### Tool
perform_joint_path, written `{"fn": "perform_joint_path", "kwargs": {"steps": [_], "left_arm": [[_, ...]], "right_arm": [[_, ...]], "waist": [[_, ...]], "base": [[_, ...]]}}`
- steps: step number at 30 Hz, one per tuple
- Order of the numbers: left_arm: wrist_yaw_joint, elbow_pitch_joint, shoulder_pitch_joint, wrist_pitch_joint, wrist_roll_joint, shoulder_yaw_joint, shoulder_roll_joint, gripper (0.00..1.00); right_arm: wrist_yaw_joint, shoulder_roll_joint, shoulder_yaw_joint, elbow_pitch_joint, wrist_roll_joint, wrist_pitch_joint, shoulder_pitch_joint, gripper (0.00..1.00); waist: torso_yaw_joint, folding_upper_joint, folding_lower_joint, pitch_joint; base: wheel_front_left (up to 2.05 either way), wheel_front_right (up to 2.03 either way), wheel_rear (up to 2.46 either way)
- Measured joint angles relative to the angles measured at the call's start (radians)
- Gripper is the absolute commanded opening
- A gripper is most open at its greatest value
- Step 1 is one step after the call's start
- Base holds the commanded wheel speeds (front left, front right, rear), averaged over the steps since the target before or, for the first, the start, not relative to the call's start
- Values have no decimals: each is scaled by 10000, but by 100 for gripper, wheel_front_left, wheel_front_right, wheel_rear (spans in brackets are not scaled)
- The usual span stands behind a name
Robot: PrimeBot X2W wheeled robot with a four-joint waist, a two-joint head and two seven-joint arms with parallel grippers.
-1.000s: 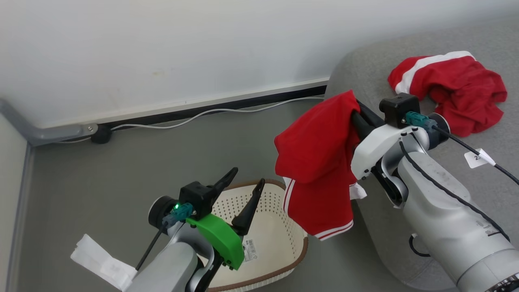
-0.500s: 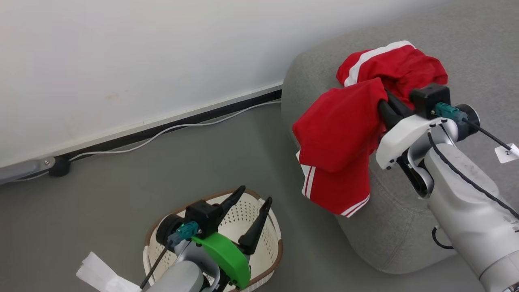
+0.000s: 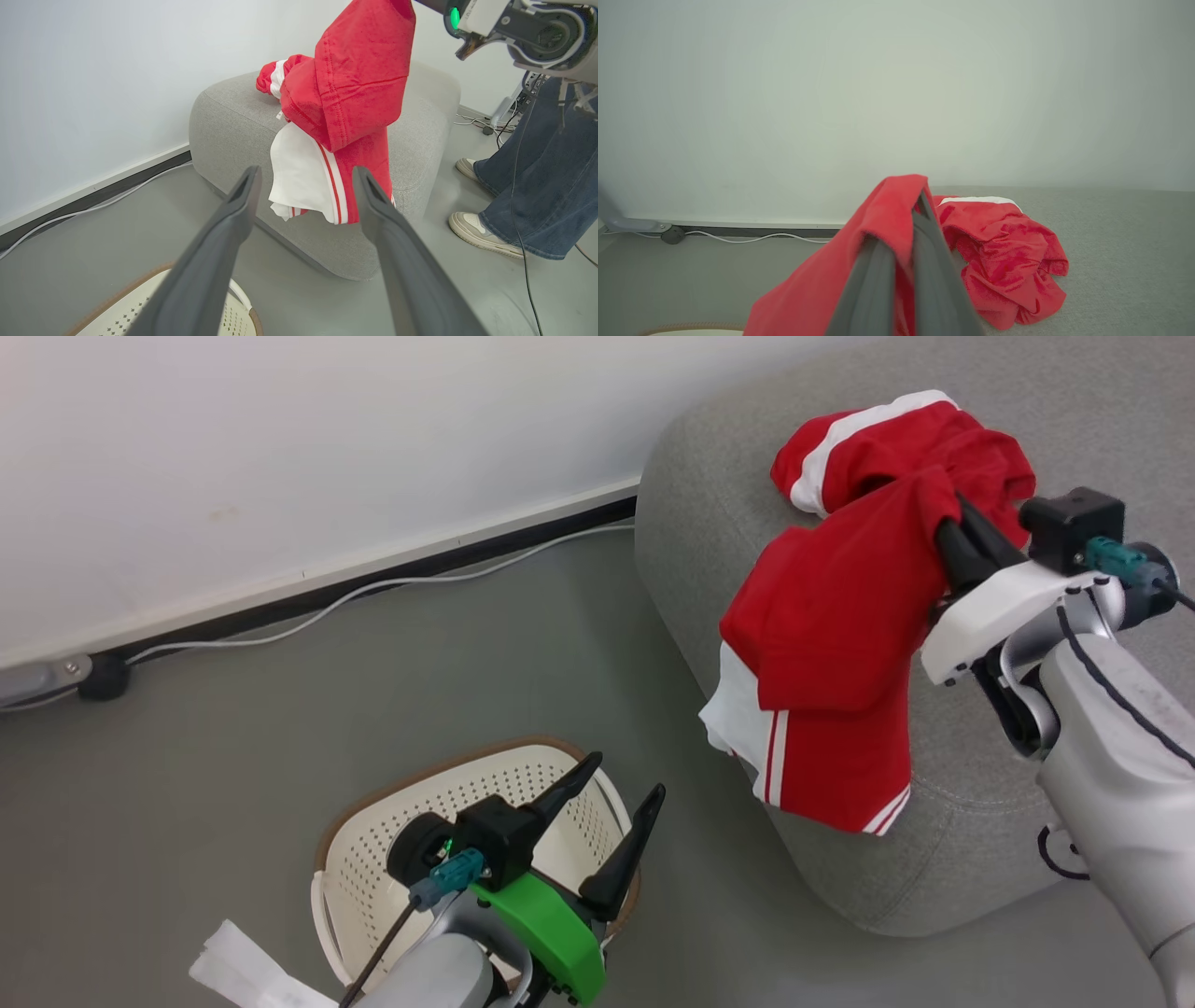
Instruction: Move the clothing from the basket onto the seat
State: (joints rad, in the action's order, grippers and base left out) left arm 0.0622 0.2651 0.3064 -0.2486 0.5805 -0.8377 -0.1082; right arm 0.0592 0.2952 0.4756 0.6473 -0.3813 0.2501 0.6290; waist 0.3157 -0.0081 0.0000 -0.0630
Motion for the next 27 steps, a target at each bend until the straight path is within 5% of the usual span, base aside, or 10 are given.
{"fn": "perform_joint_path", "kwargs": {"steps": [11, 27], "left_arm": [[-69, -857, 738, 142, -520, -33, -159, 100], [-165, -2318, 1983, 911, -1154, 8, -554, 100]], "right_arm": [[-96, 1141, -815, -765, 48, -337, 2641, 0], [-963, 3480, -2644, -671, 50, -1340, 6276, 0]], "waist": [[-464, 0, 0, -1152], [-1270, 0, 0, -3255]], "base": [[0, 0, 0], [0, 0, 0]]}}
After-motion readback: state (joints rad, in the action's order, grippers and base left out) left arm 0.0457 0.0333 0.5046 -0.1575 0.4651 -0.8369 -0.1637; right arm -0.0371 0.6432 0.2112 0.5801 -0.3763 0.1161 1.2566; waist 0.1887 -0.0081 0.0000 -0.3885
